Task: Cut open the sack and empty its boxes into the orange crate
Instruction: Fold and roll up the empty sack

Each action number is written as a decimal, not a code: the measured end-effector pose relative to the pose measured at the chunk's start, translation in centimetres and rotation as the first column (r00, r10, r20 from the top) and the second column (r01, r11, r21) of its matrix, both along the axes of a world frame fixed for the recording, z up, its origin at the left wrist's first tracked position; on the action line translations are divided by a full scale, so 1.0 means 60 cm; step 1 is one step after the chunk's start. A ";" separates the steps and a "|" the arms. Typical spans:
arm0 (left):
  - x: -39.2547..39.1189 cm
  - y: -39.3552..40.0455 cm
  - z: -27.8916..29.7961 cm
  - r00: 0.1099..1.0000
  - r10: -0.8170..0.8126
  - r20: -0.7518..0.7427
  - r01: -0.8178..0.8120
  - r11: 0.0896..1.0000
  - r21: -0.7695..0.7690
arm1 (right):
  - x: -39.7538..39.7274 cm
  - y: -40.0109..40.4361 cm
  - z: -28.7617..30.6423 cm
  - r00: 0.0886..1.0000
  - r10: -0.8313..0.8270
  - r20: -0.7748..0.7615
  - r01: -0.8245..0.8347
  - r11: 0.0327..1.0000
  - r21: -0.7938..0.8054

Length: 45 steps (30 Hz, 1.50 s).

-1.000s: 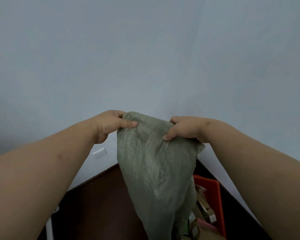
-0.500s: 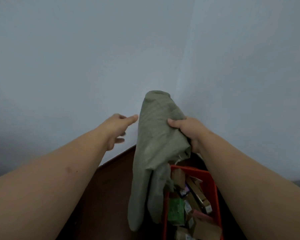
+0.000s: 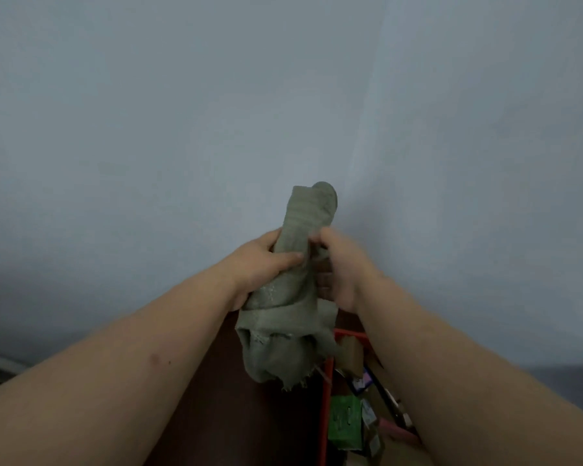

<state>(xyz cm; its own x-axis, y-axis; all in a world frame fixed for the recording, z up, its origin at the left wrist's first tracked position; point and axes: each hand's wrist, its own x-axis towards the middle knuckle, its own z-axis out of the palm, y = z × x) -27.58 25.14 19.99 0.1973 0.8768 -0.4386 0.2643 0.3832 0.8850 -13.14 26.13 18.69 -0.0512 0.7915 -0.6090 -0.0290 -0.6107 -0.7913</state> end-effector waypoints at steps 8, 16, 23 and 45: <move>-0.014 0.012 0.055 1.000 0.002 -0.028 0.000 0.996 0.084 | -0.001 0.017 0.042 0.944 -0.183 -0.276 0.186 0.982 -0.013; -0.054 0.012 0.067 0.989 -0.051 0.140 0.069 0.990 -0.125 | 0.002 0.042 0.123 0.872 -0.223 -0.437 0.296 0.949 0.106; -0.030 0.014 0.144 0.963 -0.088 0.255 0.108 0.992 -0.066 | 0.005 0.055 0.191 0.869 -0.241 -0.432 0.386 0.876 0.288; -0.001 0.029 0.187 0.953 -0.029 0.302 0.021 0.999 0.030 | 0.048 0.027 0.196 0.949 -0.024 -0.315 0.156 0.903 0.401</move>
<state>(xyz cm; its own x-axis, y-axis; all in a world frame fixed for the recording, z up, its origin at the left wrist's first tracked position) -27.66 26.86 31.20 0.3392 0.8803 -0.3318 -0.0076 0.3553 0.9347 -10.26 27.74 30.44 -0.0928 0.9774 -0.1901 -0.3401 -0.2106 -0.9165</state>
